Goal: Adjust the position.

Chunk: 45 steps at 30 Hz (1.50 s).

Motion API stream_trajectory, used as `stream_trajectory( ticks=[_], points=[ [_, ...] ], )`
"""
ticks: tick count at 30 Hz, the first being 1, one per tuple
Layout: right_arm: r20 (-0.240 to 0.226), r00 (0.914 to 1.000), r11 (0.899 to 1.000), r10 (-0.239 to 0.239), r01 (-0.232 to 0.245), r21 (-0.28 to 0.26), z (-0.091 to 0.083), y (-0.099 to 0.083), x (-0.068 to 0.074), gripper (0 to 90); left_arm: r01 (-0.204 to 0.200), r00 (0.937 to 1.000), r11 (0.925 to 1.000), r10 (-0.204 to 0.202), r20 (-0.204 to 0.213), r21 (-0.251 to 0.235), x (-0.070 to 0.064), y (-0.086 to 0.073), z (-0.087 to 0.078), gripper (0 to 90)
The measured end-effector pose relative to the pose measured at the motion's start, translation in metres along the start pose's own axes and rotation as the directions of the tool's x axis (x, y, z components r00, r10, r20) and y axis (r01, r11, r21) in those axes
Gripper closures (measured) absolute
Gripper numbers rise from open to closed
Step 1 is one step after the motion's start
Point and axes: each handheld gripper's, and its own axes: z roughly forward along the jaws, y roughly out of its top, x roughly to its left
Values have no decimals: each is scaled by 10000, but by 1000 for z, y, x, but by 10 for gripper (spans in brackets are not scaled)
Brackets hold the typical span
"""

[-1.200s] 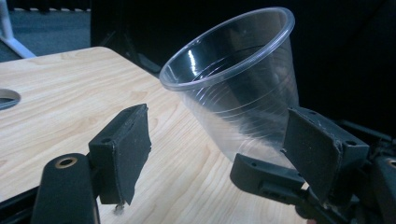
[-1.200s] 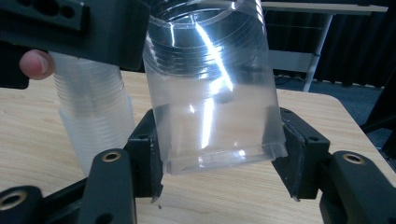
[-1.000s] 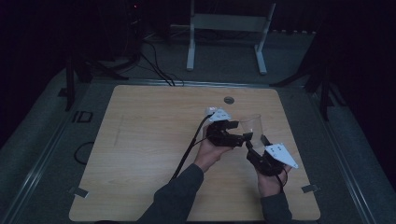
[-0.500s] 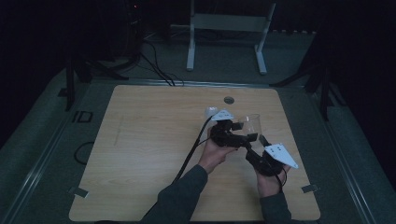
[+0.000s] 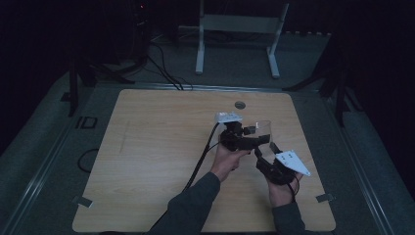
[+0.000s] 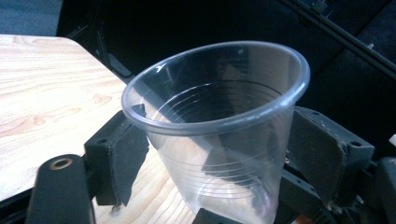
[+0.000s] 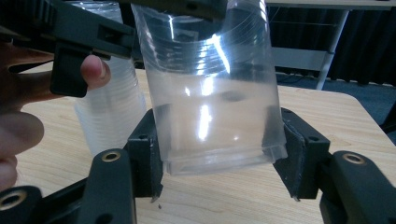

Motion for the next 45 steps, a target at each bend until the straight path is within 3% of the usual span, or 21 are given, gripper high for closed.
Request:
stream_trajectory(
  ticks=[14, 22, 25, 26, 29, 30, 31, 32, 33, 34, 35, 36, 37, 39, 45],
  points=[
    [-323, 9993, 9996, -195, 202, 217, 2, -1, -2, 385, -299, 9995, 9995, 300, 38, -107, -5, 0, -3, 295],
    [-881, 9957, 9988, -288, 322, 375, 1, 2, -3, 305, -815, 9964, 9965, 810, -265, -171, -7, 2, -9, 307],
    [-1099, 9934, 9982, -330, 384, 469, 1, 5, -4, 290, -1568, 9850, 9876, 1569, -720, 75, -11, 1, -11, 307],
    [-1099, 9934, 9982, -330, 384, 469, 1, 5, -4, 290, -1568, 9850, 9876, 1569, -720, 75, -11, 1, -11, 307],
    [-1437, 9895, 9967, -166, 279, 768, 3, 6, -8, 295, -2314, 9653, 9718, 2352, -1131, 457, -16, 0, -11, 307],
    [-1437, 9895, 9967, -166, 279, 768, 3, 6, -8, 295, -2314, 9653, 9718, 2352, -1131, 457, -16, 0, -11, 307],
    [-1610, 9866, 9949, -264, 416, 915, 5, 6, -9, 296, -2673, 9532, 9610, 2744, -1267, 703, -19, -2, -10, 306],
    [-1686, 9852, 9941, -315, 484, 968, 6, 5, -9, 296, -2864, 9459, 9545, 2955, -1339, 835, -20, -3, -9, 306],
    [-1769, 9835, 9929, -371, 564, 1049, 7, 5, -8, 303, -3008, 9400, 9490, 3118, -1385, 949, -22, -4, -9, 306],
    [-1835, 9822, 9920, -406, 616, 1104, 7, 5, -7, 309, -3008, 9400, 9490, 3118, -1385, 949, -22, -4, -9, 305],
    [-1885, 9811, 9912, -447, 671, 1140, 8, 4, -6, 311, -3300, 9288, 9369, 3441, -1377, 1151, -25, -6, -8, 305],
    [-1953, 9793, 9900, -529, 771, 1183, 9, 4, -6, 318, -3300, 9288, 9369, 3441, -1377, 1151, -25, -6, -8, 305],
    [-1984, 9783, 9891, -603, 854, 1203, 10, 3, -4, 334, -3463, 9217, 9298, 3619, -1394, 1246, -28, -8, -7, 303],
    [-1978, 9783, 9884, -614, 872, 1244, 10, 2, -3, 365, -3508, 9197, 9279, 3668, -1403, 1264, -28, -8, -7, 298],
    [-1979, 9782, 9894, -626, 869, 1165, 9, 3, -4, 400, -3272, 9310, 9383, 3404, -1319, 1119, -27, -8, -8, 266]
  ],
)
